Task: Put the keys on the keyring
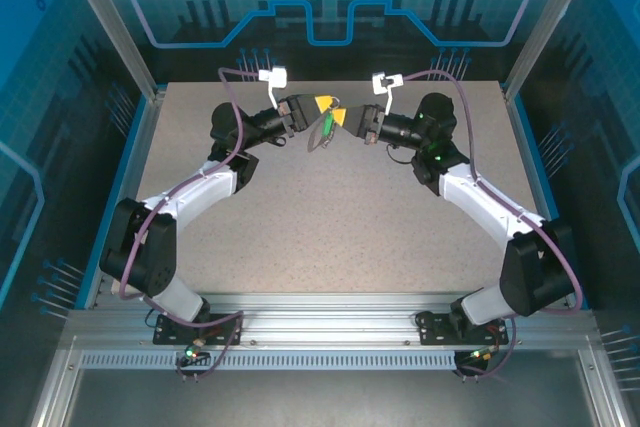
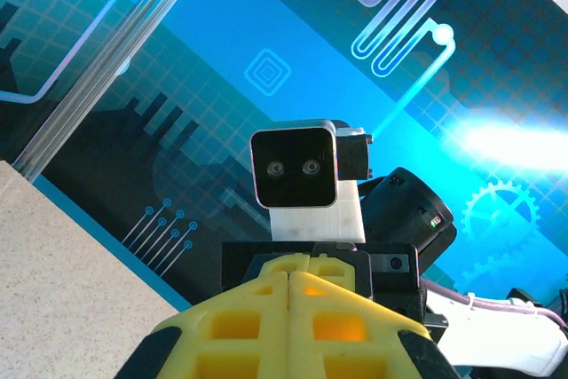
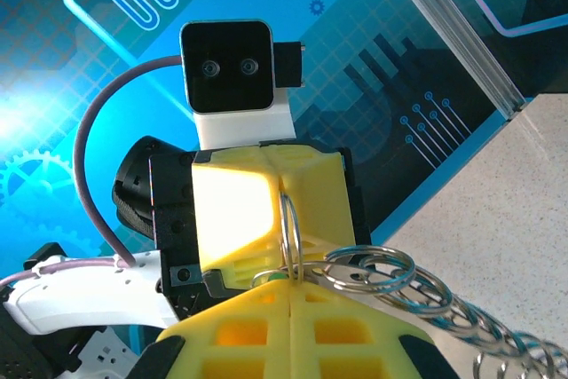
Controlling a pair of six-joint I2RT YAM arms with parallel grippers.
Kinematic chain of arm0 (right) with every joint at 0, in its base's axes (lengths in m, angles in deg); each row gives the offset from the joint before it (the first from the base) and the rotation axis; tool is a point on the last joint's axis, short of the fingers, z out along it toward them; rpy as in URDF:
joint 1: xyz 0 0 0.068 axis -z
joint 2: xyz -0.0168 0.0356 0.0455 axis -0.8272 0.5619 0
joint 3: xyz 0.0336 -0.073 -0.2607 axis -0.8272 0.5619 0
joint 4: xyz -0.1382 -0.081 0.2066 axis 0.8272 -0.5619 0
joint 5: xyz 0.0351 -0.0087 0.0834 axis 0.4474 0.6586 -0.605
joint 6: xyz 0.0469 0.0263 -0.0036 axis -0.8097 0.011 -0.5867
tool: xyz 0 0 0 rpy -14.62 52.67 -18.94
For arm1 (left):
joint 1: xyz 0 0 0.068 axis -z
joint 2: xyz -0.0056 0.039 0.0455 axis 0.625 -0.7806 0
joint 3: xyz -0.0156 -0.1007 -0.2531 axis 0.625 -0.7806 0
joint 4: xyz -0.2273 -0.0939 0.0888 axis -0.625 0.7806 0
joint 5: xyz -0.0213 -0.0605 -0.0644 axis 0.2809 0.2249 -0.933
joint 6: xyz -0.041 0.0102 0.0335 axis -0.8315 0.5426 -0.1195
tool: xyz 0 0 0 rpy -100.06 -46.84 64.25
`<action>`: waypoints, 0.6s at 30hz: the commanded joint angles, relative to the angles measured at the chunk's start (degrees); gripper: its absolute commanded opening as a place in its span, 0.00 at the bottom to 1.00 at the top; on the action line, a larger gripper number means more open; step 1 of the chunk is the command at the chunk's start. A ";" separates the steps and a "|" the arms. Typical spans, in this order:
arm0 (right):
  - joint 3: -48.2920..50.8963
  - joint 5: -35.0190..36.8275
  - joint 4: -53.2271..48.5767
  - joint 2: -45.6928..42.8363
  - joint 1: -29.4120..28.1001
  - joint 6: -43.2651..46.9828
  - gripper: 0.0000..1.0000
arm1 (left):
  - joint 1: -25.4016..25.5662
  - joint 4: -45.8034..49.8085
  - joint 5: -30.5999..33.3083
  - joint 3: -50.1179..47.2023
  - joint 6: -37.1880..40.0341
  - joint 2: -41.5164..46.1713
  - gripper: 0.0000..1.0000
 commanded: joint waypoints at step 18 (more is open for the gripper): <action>10.55 2.78 -9.28 -9.91 3.82 4.85 0.33 | 0.74 -1.84 0.03 0.03 2.14 2.54 0.00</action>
